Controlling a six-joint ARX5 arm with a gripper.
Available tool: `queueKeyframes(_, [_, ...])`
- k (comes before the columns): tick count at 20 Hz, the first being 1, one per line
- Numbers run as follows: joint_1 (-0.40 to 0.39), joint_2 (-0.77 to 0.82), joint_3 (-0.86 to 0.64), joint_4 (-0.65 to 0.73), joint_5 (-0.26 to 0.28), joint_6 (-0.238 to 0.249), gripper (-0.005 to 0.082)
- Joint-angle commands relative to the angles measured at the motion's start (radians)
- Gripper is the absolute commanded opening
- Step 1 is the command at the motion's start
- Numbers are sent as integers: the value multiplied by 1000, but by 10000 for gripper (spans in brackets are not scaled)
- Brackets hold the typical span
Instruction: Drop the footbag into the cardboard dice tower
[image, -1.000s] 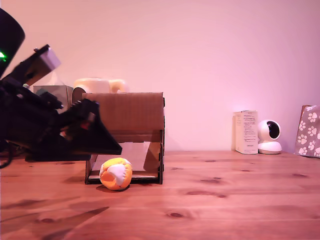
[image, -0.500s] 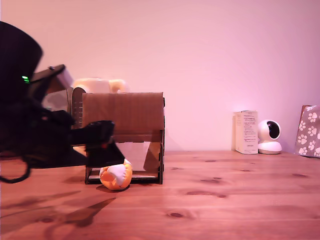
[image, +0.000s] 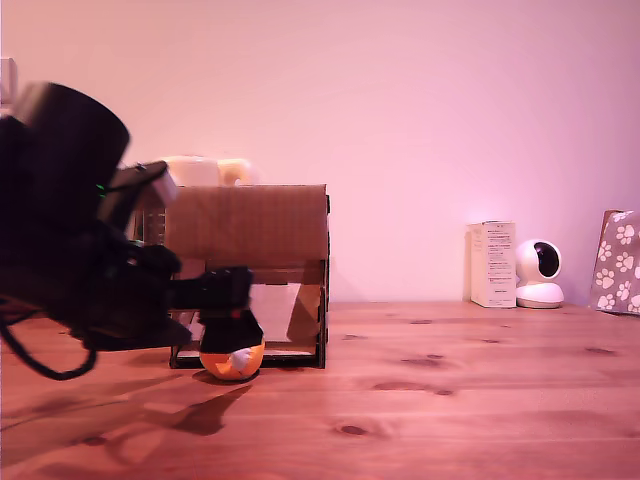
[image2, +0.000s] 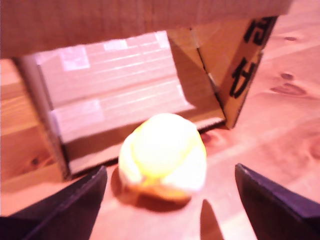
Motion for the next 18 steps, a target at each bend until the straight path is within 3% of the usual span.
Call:
queueKeyframes(1, [-3,33,12,11,-3,-3,742])
queueKeyframes(9, [-2,137,82,6,-34,8,733])
queueKeyframes(11, [-2,137,82,7,-37,16,578])
queueKeyframes(13, [-3,137,82,8,-36,40,285])
queueKeyframes(14, [-2,137,82,8,-36,48,204])
queueKeyframes(18, [-3,134,82,11,-36,63,193])
